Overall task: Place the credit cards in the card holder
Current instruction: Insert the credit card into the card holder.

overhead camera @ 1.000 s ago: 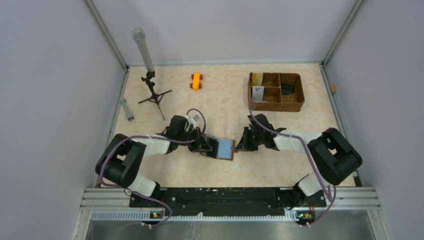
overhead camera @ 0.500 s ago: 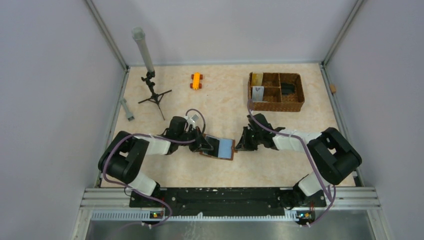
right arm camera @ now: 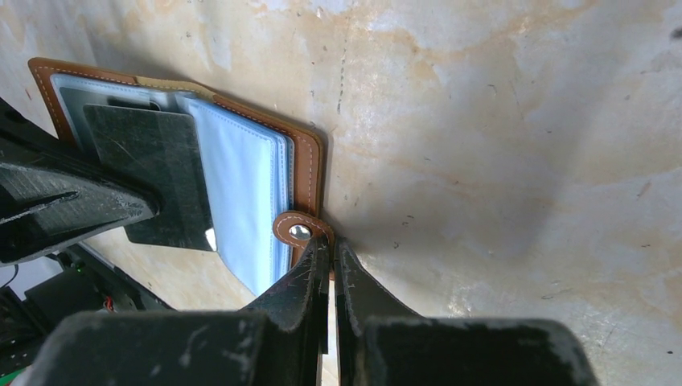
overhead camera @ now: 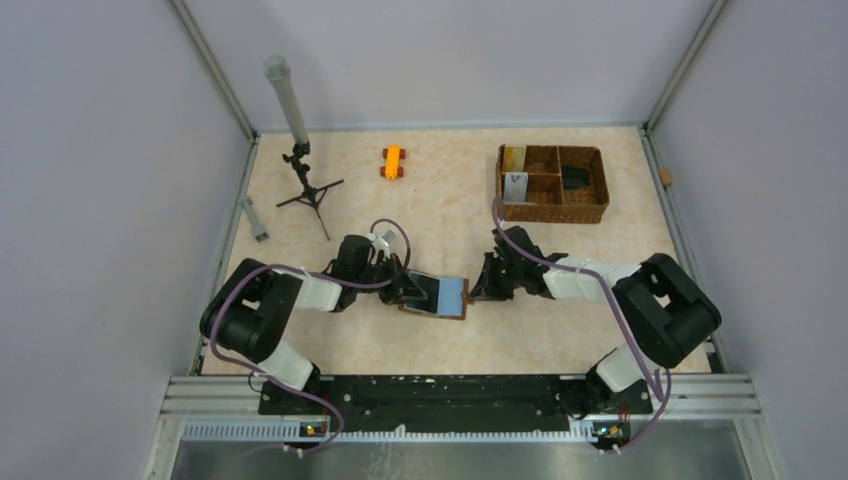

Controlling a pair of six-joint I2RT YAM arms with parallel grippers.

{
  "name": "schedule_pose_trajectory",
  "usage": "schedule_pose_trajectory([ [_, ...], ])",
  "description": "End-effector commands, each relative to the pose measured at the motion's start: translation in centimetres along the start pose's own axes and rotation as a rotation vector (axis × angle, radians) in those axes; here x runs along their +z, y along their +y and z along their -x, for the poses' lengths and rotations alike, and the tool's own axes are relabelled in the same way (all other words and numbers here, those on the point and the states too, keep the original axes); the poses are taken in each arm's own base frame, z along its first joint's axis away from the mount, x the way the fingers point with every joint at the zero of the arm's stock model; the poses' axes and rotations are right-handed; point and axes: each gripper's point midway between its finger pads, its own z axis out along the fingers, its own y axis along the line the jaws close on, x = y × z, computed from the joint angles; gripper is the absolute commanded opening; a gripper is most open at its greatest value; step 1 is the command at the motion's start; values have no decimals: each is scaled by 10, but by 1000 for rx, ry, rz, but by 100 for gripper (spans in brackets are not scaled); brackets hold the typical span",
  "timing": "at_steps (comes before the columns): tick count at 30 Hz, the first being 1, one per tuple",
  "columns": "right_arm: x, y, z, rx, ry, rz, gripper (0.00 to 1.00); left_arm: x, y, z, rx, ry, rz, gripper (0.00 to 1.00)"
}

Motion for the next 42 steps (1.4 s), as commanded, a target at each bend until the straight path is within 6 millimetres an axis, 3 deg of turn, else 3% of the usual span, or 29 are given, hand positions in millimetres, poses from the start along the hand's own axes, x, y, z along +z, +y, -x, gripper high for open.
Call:
schedule_pose_trajectory([
  [1, 9, -18, -11, -14, 23, -98, 0, 2, 7, -3, -11, -6, -4, 0],
  [17, 11, -16, -13, -20, 27, -99, 0, 6, 8, -4, -13, -9, -20, 0],
  [33, 10, -13, -14, -29, 26, -102, 0, 2, 28, 4, 125, 21, 138, 0],
  [42, 10, -12, -15, -33, 25, -102, 0, 0, 26, 8, 153, 4, 135, 0],
])
